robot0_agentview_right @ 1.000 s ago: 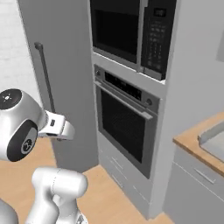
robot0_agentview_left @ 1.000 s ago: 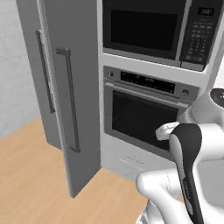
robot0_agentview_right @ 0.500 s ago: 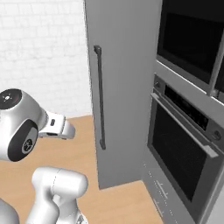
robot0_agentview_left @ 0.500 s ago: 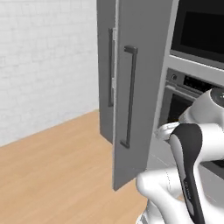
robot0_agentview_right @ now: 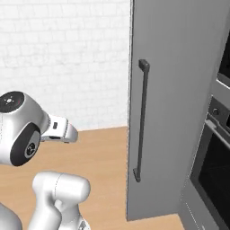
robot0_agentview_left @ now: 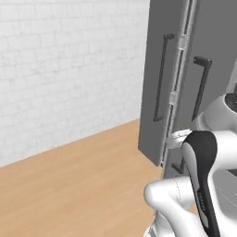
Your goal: Place one bell pepper and one steak in each tupperware on the nearby counter, to pack two identical lunches.
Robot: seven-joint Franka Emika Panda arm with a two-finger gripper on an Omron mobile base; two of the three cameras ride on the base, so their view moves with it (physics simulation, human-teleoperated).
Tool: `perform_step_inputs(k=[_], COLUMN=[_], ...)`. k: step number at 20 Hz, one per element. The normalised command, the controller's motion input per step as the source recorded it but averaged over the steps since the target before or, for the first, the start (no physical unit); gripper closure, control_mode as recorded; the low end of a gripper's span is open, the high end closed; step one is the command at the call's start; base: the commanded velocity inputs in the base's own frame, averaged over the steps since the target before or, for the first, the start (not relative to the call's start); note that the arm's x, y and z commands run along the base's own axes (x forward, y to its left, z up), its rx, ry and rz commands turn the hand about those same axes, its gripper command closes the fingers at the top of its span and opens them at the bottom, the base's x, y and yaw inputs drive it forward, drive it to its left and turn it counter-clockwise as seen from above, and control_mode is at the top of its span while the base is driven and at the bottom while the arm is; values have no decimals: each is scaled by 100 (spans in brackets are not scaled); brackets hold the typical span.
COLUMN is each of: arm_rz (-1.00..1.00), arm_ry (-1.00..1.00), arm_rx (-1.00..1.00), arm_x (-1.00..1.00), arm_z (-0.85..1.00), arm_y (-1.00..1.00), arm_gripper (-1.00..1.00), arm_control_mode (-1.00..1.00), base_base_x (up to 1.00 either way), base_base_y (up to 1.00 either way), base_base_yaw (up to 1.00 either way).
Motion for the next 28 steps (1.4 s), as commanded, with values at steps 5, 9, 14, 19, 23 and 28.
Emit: perform_step_inputs(k=[5, 9, 14, 19, 23, 28], arm_rz=[0, 0, 0, 0, 0, 0], arm_ry=[0, 0, 0, 0, 0, 0], arm_rx=[0, 0, 0, 0, 0, 0], arm_x=[0, 0, 0, 0, 0, 0], arm_z=[0, 0, 0, 0, 0, 0], arm_y=[0, 0, 0, 0, 0, 0], arm_gripper=[-100, -100, -100, -100, -100, -100], arm_control_mode=[100, 100, 100, 100, 100, 100], base_base_x=[100, 100, 93, 95, 76, 54], base_base_y=[100, 77, 34, 39, 16, 0], base_base_yaw=[-3, -37, -64, -62, -57, -50])
